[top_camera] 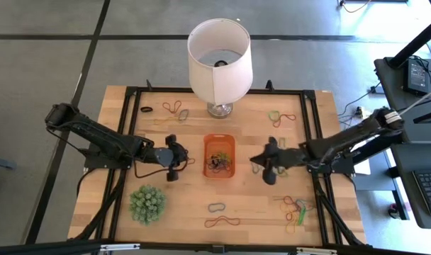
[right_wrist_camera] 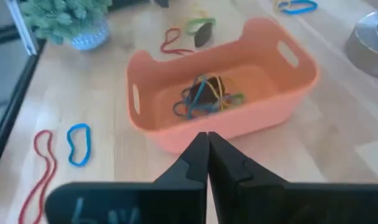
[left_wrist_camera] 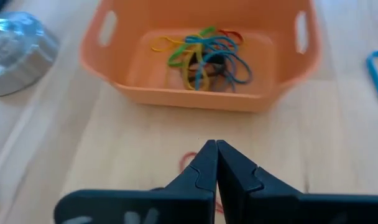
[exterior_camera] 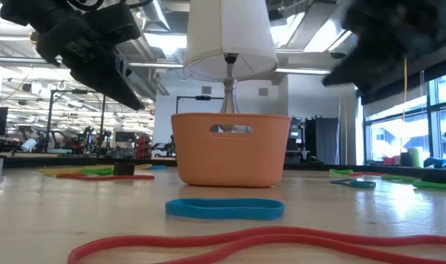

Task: Pick and place rubber bands into bin
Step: Put the red rubber band into the orange bin

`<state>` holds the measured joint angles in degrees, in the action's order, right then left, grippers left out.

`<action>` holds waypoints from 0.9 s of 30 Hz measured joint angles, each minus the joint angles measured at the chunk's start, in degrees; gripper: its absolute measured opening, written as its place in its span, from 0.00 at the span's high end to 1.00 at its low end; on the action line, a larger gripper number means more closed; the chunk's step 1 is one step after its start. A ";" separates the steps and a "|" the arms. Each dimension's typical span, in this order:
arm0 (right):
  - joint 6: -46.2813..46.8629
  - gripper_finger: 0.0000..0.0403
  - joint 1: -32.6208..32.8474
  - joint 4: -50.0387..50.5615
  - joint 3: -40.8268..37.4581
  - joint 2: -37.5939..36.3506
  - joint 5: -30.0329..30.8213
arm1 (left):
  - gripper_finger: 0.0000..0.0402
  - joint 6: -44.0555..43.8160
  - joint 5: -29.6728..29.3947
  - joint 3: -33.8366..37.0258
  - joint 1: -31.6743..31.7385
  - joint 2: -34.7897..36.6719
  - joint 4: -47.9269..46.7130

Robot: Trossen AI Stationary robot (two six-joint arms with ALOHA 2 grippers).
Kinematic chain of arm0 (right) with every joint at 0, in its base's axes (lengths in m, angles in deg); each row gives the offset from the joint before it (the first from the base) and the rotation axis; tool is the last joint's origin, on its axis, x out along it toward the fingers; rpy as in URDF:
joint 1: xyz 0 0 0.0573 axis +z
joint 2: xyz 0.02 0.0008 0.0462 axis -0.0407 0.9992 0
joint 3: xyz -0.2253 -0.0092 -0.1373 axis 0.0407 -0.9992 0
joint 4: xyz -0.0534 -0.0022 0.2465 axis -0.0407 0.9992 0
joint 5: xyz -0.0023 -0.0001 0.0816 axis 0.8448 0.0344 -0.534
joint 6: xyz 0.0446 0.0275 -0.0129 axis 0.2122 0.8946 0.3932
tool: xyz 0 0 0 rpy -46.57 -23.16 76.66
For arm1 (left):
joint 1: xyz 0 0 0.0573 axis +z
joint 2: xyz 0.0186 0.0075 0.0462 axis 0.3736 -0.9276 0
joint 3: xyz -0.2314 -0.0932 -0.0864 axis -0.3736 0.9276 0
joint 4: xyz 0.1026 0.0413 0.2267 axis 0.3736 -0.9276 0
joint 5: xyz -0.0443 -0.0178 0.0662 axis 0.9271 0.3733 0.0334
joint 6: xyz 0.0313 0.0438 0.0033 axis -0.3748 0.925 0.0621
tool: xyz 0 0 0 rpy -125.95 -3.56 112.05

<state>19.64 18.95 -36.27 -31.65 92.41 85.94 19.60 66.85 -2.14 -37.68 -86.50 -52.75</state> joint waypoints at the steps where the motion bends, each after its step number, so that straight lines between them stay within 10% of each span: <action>1: 0.77 0.99 1.07 -5.42 -3.50 -0.27 0.88 | 1.00 0.04 1.07 -0.50 0.00 0.00 -0.87; 9: 7.95 0.97 5.21 -34.65 -21.23 2.24 6.09 | 0.96 -2.72 5.54 -6.45 0.18 0.00 -13.75; 27: 2.17 0.97 5.81 -35.98 -20.80 3.02 6.79 | 0.61 -5.86 15.18 -7.65 3.54 -13.03 -17.12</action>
<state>21.81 24.76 -72.25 -52.45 95.43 92.74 13.74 82.03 -9.79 -34.14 -99.52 -69.86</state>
